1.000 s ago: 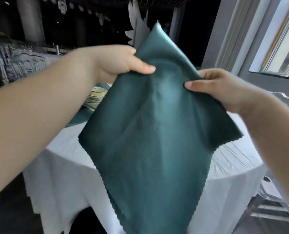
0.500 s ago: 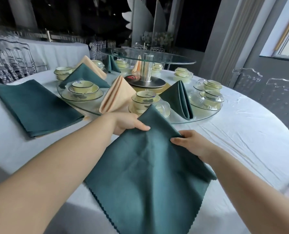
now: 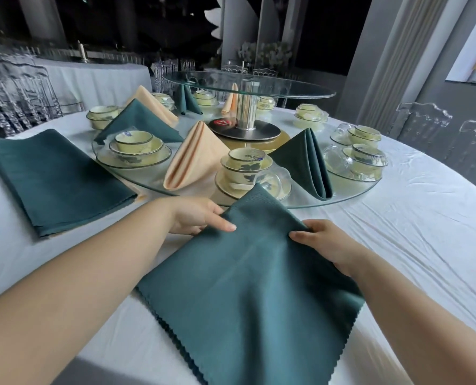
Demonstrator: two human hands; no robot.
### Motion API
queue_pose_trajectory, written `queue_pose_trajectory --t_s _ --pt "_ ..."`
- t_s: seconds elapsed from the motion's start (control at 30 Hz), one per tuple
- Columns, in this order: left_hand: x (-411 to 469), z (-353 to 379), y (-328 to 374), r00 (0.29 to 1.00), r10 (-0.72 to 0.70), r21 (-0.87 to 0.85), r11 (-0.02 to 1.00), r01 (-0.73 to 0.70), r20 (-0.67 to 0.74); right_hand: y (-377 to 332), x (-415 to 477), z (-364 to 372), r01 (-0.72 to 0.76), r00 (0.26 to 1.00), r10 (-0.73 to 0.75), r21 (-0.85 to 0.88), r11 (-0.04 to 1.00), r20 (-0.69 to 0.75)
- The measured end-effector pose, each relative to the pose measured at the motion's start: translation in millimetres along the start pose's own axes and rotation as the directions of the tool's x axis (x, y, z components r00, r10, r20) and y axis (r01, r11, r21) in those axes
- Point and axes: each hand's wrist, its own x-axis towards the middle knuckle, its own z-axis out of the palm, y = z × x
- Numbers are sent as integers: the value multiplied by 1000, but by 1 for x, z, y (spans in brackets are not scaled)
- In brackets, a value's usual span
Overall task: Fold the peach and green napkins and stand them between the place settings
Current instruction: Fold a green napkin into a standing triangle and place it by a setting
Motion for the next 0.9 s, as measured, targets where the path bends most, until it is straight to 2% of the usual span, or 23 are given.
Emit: queue_pose_trajectory --t_s 0.13,0.3,0.37,0.5,0.63,0.77,0.9 --pt "-26 -12 -13 997 -74 186 980 76 -16 -1 4 1 22 999 -21 29 999 -34" --pt "-42 -18 -20 961 -12 410 903 129 -276 -7 15 6 74 996 -73 30 997 -60" --pt "-38 -16 -22 924 78 456 883 111 -375 -11 21 7 112 985 -120 -73 991 -122" --pt "-21 -11 -37 795 251 486 872 63 -552 -11 33 7 119 956 -205 -359 926 -209" --pt "-16 -11 -50 785 275 415 910 -26 -555 0 31 -3 90 964 -175 -374 923 -202" --pt "-35 -23 -54 841 230 353 934 -50 -490 10 13 -23 53 975 -108 -267 962 -193" --pt "-59 -35 -61 884 186 371 928 -15 -429 18 -7 -37 5 997 -23 -225 974 -77"
